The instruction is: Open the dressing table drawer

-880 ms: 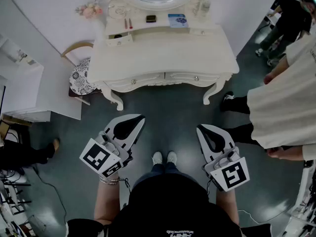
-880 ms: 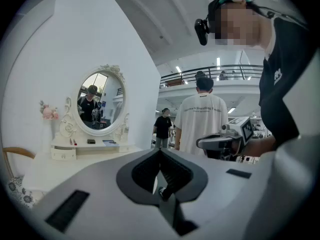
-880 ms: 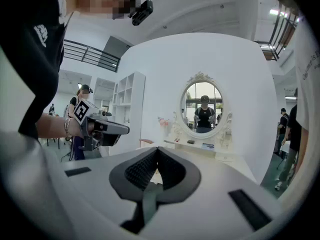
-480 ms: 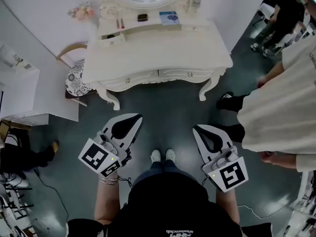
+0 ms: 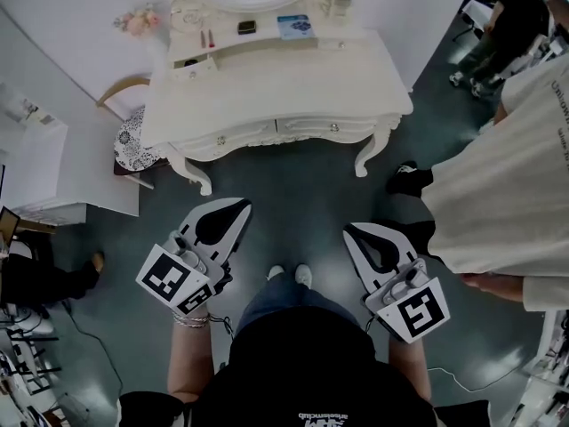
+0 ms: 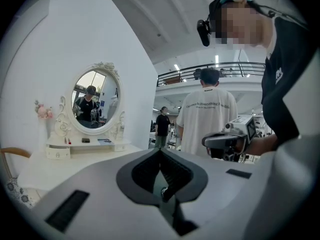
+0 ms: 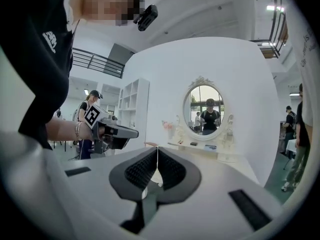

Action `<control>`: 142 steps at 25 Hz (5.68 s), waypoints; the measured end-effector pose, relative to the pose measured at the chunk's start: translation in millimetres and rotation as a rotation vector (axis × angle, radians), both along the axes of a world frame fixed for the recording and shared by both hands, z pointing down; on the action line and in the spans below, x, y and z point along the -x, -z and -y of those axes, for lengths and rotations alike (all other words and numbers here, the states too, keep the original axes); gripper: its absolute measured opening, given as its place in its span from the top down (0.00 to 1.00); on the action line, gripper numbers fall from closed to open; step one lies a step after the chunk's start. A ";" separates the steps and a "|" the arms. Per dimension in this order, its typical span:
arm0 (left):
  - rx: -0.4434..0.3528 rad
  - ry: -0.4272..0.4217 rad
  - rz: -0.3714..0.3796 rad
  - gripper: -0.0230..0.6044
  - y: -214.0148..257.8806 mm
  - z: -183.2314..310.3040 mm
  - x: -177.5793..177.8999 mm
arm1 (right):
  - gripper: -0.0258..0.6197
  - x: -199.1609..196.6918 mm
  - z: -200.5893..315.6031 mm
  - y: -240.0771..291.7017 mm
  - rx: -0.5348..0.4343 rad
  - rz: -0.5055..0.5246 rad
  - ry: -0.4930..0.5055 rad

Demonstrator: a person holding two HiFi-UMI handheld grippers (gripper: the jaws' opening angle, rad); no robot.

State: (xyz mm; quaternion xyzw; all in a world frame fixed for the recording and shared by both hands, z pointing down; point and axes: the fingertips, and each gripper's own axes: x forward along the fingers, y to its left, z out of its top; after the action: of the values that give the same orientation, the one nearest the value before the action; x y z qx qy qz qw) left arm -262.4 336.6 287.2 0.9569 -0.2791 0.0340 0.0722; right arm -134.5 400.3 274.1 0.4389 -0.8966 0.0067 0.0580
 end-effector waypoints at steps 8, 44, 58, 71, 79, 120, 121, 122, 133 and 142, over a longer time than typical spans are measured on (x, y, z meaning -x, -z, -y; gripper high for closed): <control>0.008 -0.001 0.011 0.94 -10.6 -12.2 -17.2 | 0.93 -29.5 -7.8 -12.0 -0.001 -0.013 -0.072; 0.055 -0.099 0.010 0.94 -15.5 157.2 -70.4 | 0.93 -92.2 159.2 -18.5 0.076 0.011 -0.240; 0.043 -0.185 0.011 0.94 -4.5 247.1 -71.0 | 0.93 -86.7 237.6 -8.3 0.081 -0.022 -0.323; 0.066 -0.237 0.005 0.94 -18.6 293.7 -62.0 | 0.93 -74.2 280.4 -12.3 0.096 -0.033 -0.383; 0.076 -0.275 -0.005 0.94 -24.7 303.7 -76.2 | 0.93 -81.1 287.8 -20.5 0.115 -0.044 -0.406; 0.102 -0.019 0.034 0.94 -37.4 384.8 -234.5 | 0.93 -241.9 409.7 -29.9 0.136 -0.033 -0.131; 0.106 -0.011 0.035 0.94 -38.8 385.2 -237.3 | 0.93 -246.7 410.9 -32.0 0.137 -0.039 -0.126; 0.109 -0.002 0.037 0.94 -40.3 385.3 -239.9 | 0.93 -250.0 411.9 -32.8 0.137 -0.039 -0.120; 0.117 0.086 0.040 0.94 -45.6 382.0 -260.5 | 0.93 -272.2 414.6 -36.3 0.132 -0.029 -0.036; 0.128 0.152 0.047 0.94 -52.2 370.5 -262.6 | 0.93 -283.4 410.0 -46.6 0.134 -0.050 0.002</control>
State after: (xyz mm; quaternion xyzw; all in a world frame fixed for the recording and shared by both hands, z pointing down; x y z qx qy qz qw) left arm 0.3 -33.9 339.4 0.9255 -0.3496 0.0685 0.1288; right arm 148.9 -9.8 320.7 0.4331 -0.8929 0.0558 0.1096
